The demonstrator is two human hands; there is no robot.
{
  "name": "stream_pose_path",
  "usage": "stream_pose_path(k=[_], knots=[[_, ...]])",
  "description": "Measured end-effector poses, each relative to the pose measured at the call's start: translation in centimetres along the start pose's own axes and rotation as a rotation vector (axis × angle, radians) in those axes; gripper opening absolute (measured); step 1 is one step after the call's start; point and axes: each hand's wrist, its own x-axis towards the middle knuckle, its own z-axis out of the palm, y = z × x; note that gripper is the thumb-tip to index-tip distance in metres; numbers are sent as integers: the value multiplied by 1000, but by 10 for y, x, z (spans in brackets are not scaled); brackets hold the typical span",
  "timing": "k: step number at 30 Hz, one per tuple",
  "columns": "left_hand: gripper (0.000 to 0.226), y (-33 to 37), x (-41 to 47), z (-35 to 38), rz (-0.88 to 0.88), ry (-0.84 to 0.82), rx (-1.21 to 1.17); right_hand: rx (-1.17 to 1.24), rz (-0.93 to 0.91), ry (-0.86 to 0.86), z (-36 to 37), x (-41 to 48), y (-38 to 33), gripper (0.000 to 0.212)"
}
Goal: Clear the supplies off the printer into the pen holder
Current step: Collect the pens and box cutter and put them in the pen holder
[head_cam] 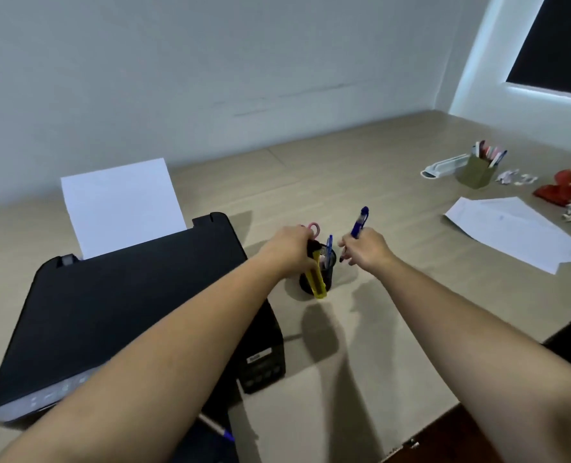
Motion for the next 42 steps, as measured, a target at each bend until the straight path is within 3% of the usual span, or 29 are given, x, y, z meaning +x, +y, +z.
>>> stream_pose_path(k=[3,6,8,13,17,23,30,36,42], knots=[[27,-13,32,-12,-100,167,-177,-65,-85,-43,0,26,-7,9],[24,-21,55,-7,-143,228,-237,-51,-77,-83,5,43,-6,17],[23,-23,67,3,-151,209,-232,-58,-45,-117,11,55,0,7],[26,-32,91,35,-204,73,-152,-217,-75,-224,26,73,13,19],[29,-36,103,58,-249,-35,-109,-277,-150,-250,36,83,28,2],[35,-32,120,74,-281,-60,-104,-317,-174,-309,47,92,46,10],[43,-32,124,85,-270,-23,-77,-350,-202,-266,50,97,48,17],[70,-36,110,83,-247,127,-65,-222,-225,-108,43,91,50,40],[47,-43,84,43,-229,161,2,-188,-259,0,33,76,22,35]])
